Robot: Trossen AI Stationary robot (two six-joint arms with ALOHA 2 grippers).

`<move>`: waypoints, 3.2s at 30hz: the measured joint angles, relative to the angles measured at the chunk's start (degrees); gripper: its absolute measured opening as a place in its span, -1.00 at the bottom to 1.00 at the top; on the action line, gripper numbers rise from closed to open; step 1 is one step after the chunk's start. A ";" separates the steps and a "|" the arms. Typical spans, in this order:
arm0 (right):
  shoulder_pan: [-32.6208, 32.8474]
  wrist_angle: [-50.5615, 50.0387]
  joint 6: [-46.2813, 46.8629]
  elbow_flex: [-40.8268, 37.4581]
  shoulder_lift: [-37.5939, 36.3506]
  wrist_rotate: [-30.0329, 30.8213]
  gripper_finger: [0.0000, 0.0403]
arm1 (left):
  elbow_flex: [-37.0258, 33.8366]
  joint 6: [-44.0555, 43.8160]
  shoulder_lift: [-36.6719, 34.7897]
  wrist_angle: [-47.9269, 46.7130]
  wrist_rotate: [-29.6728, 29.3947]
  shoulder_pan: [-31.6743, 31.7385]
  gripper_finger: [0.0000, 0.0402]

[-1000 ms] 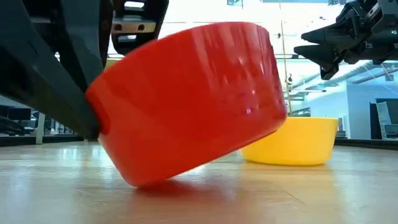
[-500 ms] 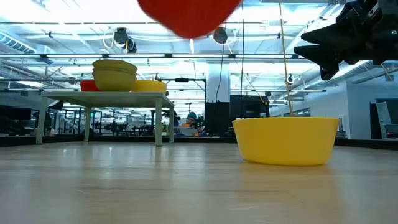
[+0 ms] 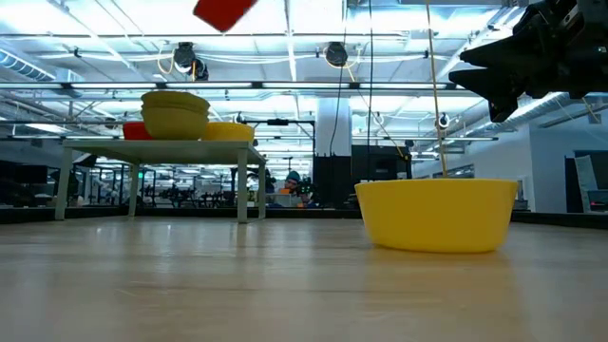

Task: Pick & Place Mini bowls
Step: Stack the red bowl on top of the red bowls on the shelf

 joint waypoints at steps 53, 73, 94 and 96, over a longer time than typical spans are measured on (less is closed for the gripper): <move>0.00 0.00 0.00 0.00 -0.02 0.00 -0.20 | 3.52 -17.52 -10.21 -31.13 42.90 78.38 -0.96; 0.00 -0.02 0.00 0.01 -0.02 0.00 -0.20 | 3.52 -19.96 -10.21 -36.53 47.27 78.25 -0.90; -0.01 -0.02 0.00 0.01 -0.02 0.00 -0.20 | 3.52 -20.48 -10.18 -36.44 49.74 78.25 -0.82; 0.00 -0.02 0.00 0.01 -0.02 0.00 -0.20 | 3.52 -19.98 -10.18 -36.40 49.72 78.25 -0.82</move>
